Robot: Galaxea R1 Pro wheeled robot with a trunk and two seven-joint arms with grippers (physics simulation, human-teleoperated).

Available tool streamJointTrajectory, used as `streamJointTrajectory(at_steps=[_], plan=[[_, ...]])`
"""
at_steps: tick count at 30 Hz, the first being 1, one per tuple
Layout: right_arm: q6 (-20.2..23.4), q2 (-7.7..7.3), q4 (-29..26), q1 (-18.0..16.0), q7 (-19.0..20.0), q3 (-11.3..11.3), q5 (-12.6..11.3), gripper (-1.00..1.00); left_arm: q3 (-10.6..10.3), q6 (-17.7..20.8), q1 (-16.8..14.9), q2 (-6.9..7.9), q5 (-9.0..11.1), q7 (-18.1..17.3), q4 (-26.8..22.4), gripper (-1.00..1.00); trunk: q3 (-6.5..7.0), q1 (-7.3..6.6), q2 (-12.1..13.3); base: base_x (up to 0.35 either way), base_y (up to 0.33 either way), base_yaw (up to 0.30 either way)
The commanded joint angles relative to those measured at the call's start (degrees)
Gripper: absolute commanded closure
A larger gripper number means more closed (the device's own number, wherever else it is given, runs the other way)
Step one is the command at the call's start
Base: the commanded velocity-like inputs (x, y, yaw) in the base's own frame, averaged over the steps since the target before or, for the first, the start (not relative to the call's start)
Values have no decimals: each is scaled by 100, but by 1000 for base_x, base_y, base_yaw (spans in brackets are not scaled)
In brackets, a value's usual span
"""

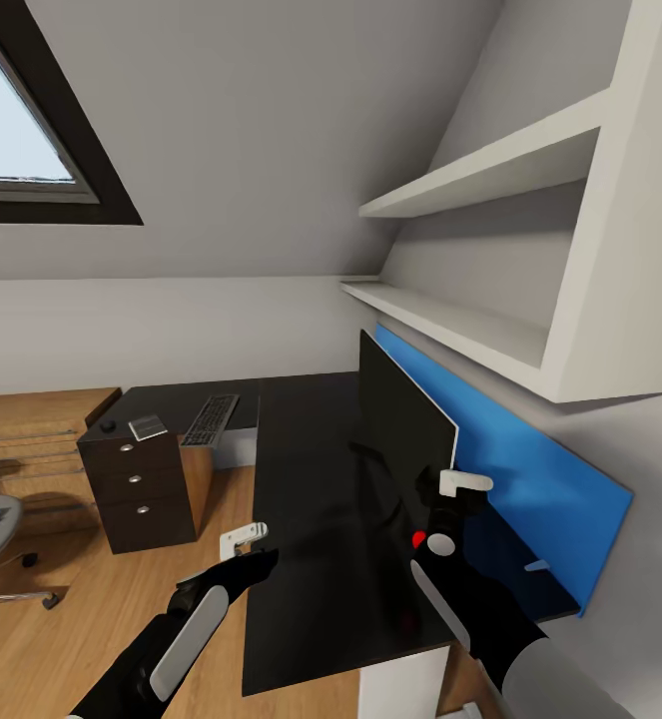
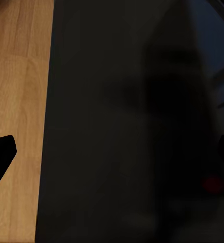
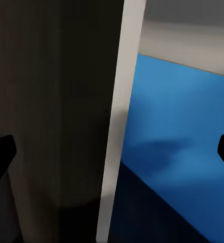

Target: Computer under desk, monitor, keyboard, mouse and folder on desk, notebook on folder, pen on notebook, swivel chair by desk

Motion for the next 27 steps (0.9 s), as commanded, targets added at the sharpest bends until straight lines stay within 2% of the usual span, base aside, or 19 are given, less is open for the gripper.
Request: streamJointTrajectory(at_steps=[1,27], plan=[[-13,-9,-6,-9,-37,31,-55,-100,-20,2,-8,6,57,57,-10,-100,-10,2,-8,0,-3,0],[-13,-9,-6,-9,-41,31,-55,-100,-14,2,-7,6,57,56,-10,-100,-10,2,-8,0,-32,0]])
